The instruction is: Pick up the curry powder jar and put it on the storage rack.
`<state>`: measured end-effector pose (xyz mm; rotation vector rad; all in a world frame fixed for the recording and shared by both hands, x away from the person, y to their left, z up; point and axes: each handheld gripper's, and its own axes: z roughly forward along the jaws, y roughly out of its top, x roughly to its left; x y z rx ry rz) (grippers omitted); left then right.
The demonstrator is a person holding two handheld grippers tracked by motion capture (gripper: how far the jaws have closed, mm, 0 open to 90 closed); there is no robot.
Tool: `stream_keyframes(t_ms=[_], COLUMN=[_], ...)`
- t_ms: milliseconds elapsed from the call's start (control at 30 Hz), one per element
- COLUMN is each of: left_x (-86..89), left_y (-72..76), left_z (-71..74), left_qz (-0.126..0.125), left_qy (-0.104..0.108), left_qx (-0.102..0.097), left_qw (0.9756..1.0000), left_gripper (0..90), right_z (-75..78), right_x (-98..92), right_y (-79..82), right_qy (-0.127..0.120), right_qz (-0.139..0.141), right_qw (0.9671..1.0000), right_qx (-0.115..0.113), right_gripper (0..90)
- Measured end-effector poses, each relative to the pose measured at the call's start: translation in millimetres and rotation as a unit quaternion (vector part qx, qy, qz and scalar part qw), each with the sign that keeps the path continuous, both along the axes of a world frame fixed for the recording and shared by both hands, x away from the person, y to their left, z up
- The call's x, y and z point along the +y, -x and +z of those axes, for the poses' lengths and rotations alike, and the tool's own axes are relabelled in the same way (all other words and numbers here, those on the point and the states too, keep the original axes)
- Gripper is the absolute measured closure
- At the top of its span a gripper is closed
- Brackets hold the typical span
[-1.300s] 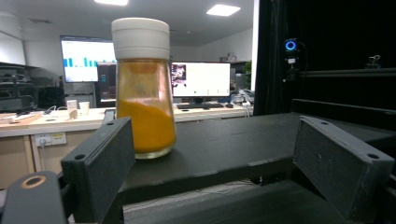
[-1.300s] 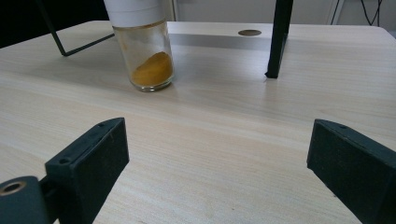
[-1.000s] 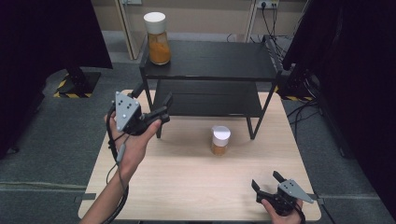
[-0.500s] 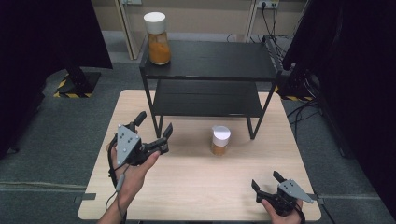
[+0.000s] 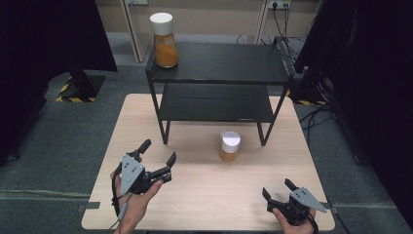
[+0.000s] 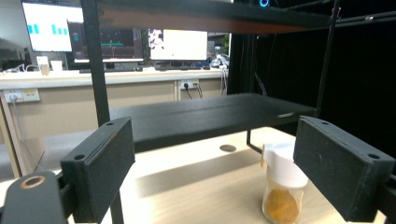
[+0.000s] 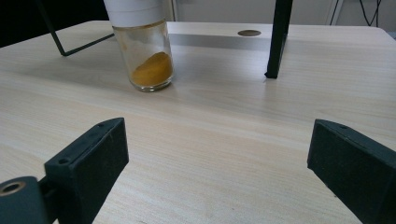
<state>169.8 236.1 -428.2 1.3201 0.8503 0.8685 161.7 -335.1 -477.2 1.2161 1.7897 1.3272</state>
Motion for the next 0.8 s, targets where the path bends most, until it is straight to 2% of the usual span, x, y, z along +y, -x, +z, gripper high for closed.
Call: stream_keyframes(t_ms=[233,533,800], left_x=[4.5,8.4,10.2], left_y=[3.0,1.2,-1.5], left_z=[-18.5,-41.0,-59.5], left_qz=[-0.006,-0.005,0.002], left_qy=[0.007,-0.007,-0.015], left_qx=[0.016,0.049,0.067], left_qw=[0.9998,0.9988,0.9976], left_gripper=[11.9,11.7,11.5], right_z=[0.0,0.0,0.1], right_x=[0.8,0.5,0.6], right_y=[0.4,0.2,0.0], right_qy=[0.002,0.002,0.003], right_qz=[0.0,0.001,0.002], right_qw=[1.0,1.0,1.0], right_qx=[-0.001,-0.001,-0.001], right_gripper=[5.5,5.4,5.4])
